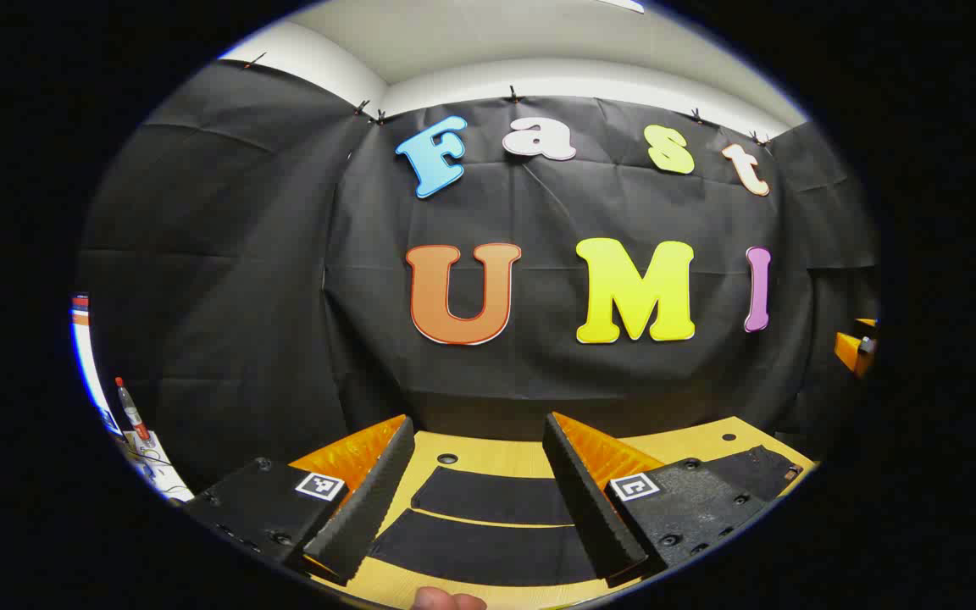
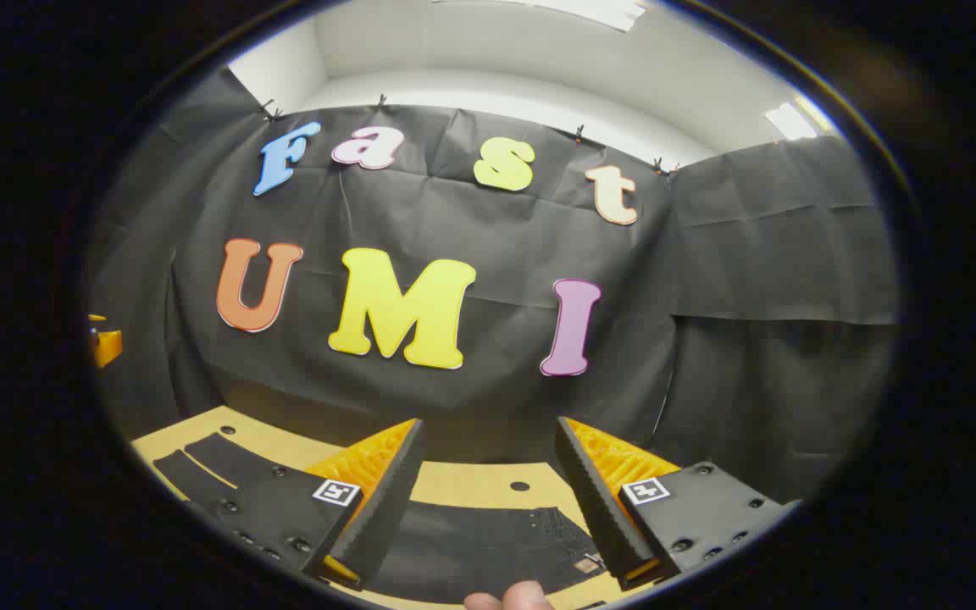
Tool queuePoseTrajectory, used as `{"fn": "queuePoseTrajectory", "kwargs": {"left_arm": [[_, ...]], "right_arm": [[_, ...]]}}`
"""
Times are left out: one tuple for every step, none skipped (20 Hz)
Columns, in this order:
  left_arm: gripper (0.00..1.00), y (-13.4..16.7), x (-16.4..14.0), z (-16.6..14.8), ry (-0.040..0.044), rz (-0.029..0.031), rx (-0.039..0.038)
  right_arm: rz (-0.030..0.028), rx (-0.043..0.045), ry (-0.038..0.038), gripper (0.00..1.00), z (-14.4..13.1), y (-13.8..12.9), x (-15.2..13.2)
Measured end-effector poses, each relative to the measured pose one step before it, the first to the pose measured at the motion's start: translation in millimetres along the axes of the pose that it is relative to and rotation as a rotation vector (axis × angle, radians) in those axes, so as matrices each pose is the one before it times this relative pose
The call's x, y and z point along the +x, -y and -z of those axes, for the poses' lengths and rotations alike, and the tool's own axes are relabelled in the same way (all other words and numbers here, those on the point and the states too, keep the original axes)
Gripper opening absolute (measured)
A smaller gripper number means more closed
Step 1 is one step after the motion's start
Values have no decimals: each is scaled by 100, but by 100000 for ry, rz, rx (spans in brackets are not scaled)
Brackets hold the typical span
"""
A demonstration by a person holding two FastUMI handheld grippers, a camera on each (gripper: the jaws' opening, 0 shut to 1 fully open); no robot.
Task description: Grasp the waist and the cuffs of the jeans and fold them to make the two legs overlap; first hold the waist and fold one-third of the jeans toward the cuffs, then hold the cuffs and fold the remaining one-third in the same direction to finish folding.
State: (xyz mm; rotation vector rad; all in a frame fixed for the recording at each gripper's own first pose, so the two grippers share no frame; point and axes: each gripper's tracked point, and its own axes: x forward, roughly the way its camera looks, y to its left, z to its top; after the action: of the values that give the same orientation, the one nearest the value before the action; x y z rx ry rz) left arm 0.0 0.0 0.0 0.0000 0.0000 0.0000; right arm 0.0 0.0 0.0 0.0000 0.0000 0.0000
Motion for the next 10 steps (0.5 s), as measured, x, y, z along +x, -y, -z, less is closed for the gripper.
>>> {"fn": "queuePoseTrajectory", "kwargs": {"left_arm": [[98, -175, 24, -81, 176, -427, -679], [98, -41, -52, 119, -89, -507, -701], [98, -139, 82, 66, -260, -519, -536], [98, -36, -78, 174, -288, -387, -385], [98, 76, 100, 40, -249, -58, -185], [98, 69, 142, 184, -394, 250, 266], [98, 140, 161, 62, -9, 356, 626], [98, 148, 163, -125, 144, 692, 720], [98, 345, 125, -105, 511, 1249, 564], [98, 432, 114, -335, 875, 1615, 522]], "right_arm": [[-195, 111, -329, 94, 22, -86, 139], [-274, 53, -180, 94, -34, -4, 22], [-68, 22, -25, 94, 16, 8, 69], [-55, -110, -177, 96, -27, 68, 49], [3, -240, -169, 96, 182, 58, 58], [149, -118, -291, 96, 79, 54, 69], [-184, 422, -219, 96, 149, 85, 64], [-79, 663, -118, 94, 63, 7, -10], [31, 590, 255, 94, -12, 124, 9], [-6, 638, 623, 94, -171, 140, -46]]}}
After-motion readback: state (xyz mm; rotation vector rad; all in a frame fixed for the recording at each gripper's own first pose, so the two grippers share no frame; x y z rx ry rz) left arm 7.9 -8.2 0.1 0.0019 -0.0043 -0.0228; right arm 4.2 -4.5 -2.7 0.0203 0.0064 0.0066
